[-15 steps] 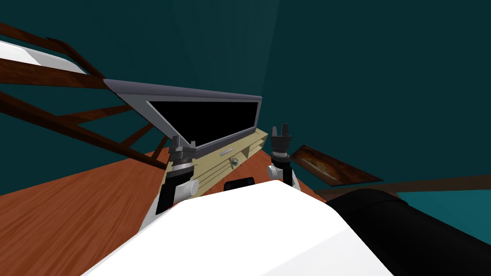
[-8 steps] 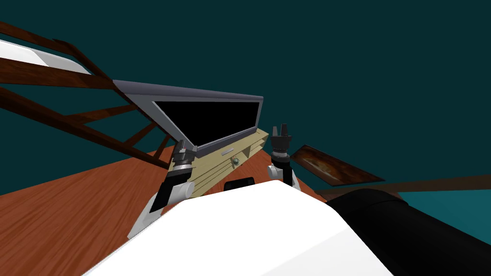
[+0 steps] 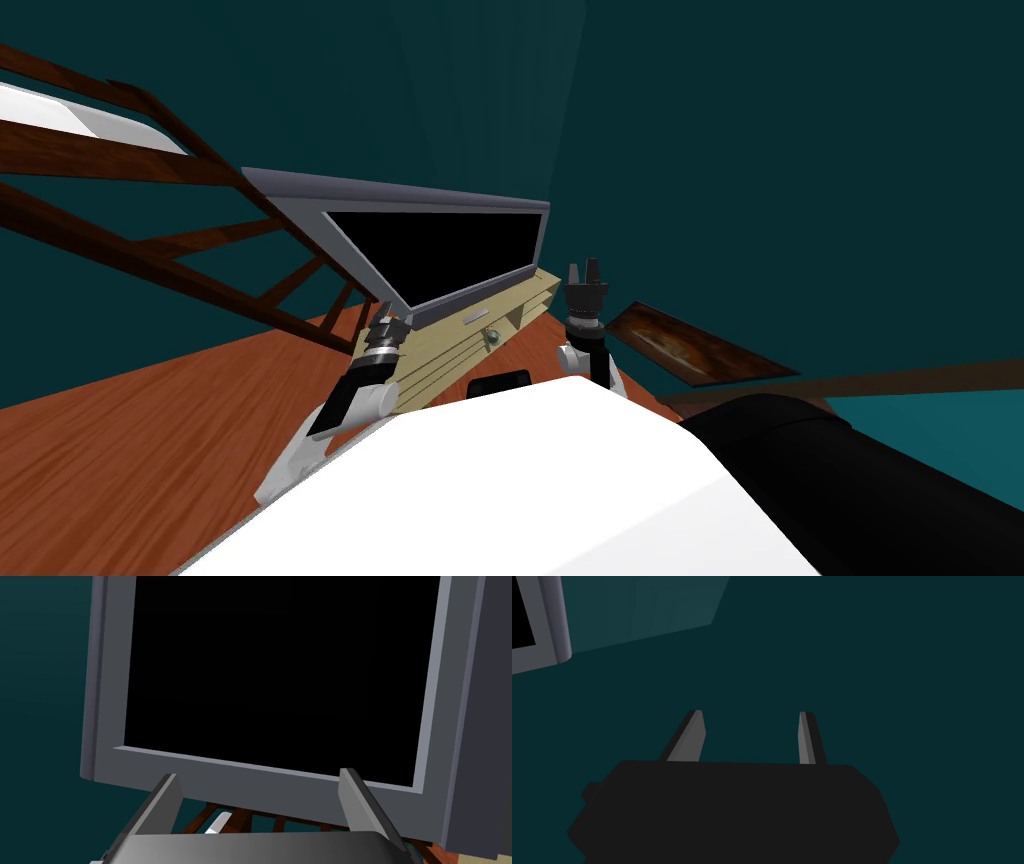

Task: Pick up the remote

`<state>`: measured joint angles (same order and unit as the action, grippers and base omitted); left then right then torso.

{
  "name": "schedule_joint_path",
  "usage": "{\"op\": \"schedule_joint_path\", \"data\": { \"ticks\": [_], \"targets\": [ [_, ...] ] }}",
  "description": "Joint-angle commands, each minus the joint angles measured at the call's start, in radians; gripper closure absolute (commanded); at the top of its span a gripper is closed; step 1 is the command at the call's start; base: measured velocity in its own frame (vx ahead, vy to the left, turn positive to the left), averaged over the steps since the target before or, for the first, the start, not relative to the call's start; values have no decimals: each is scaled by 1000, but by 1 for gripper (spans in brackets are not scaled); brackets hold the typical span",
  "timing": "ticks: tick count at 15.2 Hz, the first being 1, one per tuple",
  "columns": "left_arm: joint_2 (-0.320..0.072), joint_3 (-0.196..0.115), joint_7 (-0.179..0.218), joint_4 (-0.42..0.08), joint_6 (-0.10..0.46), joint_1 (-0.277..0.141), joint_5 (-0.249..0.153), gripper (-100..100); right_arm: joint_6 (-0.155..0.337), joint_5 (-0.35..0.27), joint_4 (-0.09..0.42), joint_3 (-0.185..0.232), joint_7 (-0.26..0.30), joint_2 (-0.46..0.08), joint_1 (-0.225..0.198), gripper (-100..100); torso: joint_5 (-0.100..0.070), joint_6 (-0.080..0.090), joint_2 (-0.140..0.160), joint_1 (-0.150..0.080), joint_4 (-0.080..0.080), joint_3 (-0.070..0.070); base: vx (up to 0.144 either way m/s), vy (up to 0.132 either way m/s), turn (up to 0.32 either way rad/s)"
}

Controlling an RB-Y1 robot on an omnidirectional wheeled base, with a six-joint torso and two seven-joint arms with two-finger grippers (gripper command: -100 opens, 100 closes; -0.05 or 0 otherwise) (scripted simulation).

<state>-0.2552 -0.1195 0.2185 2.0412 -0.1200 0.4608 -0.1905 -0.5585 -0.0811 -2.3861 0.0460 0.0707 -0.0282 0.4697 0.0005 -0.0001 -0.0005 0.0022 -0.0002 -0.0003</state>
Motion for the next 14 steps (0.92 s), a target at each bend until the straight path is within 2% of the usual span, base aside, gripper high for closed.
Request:
{"op": "schedule_joint_path", "data": {
  "ticks": [1, 2, 3, 5, 6, 7, 8, 9, 10, 12, 13, 14],
  "targets": [
    [-30, -13, 23, -41, 50, -5, -35, -100, 0, 0, 0, 0, 0, 0, 0, 0, 0, 0, 0, 0, 0, 0, 7, 22, -32],
    [-30, -13, 23, -41, 68, -5, -35, -100, 0, 0, 0, 0, 0, 0, 0, 0, 0, 0, 0, 0, 0, 0, 7, 21, -29],
    [-49, -21, 37, -75, 97, -9, -61, -100, 0, 0, 0, 0, 0, 0, 0, 0, 0, 0, 0, 0, 0, 0, 13, 20, -38],
    [-49, -21, 37, -75, 116, -9, -61, -100, 0, 0, 0, 0, 0, 0, 0, 0, 0, 0, -1, 0, 0, 0, 13, 13, -26],
    [-68, -28, 51, -110, 154, -14, -88, -100, 0, 0, 0, 0, 0, 0, 0, 0, 0, 0, 0, -1, 0, 0, 13, 6, -39],
    [-68, -28, 51, -110, 165, -14, -88, -100, 0, 0, 0, 0, 0, 0, 0, 0, 0, 0, -1, -1, 0, 0, 15, 7, -43],
    [-86, -35, 64, -147, 198, -21, -116, -100, 0, 0, 0, 0, 0, 0, 0, 0, 0, 0, -1, -1, 0, 0, 20, 5, -62],
    [-86, -35, 64, -147, 216, -21, -116, -100, 0, 0, 0, 0, 0, 0, 0, 0, 0, 0, -1, -1, 0, 0, 21, 5, -56],
    [-104, -41, 77, -178, 243, -28, -144, -100, 0, 0, 0, 0, 0, 0, 0, 0, 0, 0, -1, -1, 0, -1, 27, -1, -68],
    [-104, -41, 77, -184, 267, -28, -144, -100, 0, 0, 0, 0, 0, 0, 0, 0, 0, 0, -1, -2, 0, -1, 24, -4, -42],
    [-123, -47, 89, -223, 297, -36, -172, -100, 0, 0, 0, 0, 0, 0, 0, 0, 0, 0, -1, -2, 0, -1, 19, -14, -76],
    [-123, -47, 89, -223, 319, -36, -172, -100, 0, 0, 0, 0, 0, 0, 0, 0, -1, 0, -1, -3, 0, -1, 22, -15, -79]
  ]
}}
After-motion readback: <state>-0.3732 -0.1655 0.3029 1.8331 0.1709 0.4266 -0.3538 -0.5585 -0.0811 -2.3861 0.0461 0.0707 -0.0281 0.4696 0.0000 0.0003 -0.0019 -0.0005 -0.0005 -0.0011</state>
